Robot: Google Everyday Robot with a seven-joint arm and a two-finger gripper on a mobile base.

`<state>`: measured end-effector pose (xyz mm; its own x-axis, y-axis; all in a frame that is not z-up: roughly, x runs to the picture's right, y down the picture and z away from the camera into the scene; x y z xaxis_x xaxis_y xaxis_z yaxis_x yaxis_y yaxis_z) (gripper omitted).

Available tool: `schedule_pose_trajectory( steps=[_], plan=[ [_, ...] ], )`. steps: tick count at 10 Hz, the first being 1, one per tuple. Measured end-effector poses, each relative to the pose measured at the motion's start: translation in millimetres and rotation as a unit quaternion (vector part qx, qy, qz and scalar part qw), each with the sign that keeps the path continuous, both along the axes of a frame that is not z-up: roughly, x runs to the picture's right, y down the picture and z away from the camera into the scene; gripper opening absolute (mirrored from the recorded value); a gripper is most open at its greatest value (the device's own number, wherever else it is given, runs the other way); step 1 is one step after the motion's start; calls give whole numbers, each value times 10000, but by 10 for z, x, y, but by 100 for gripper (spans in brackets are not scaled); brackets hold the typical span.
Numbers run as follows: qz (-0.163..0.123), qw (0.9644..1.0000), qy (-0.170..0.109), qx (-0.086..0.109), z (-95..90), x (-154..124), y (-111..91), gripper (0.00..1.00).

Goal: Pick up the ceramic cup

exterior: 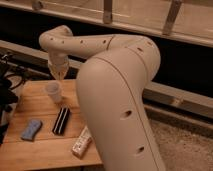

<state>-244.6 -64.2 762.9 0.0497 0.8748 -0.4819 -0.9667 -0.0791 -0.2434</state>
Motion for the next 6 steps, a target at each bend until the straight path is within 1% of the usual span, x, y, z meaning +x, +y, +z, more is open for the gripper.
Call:
schedule_pose_trajectory(
  steps=[1, 2, 3, 4, 6],
  plan=[
    [-4, 10000, -9, 4, -8, -18, 2, 3],
    [5, 10000, -15, -3, -5, -30, -2, 9],
    [2, 10000, -18, -71, 51, -27, 24, 21],
    [-13, 9999, -25, -120, 104, -42, 54, 29],
    [-84, 9996, -51, -281, 226, -118, 140, 51]
  ],
)
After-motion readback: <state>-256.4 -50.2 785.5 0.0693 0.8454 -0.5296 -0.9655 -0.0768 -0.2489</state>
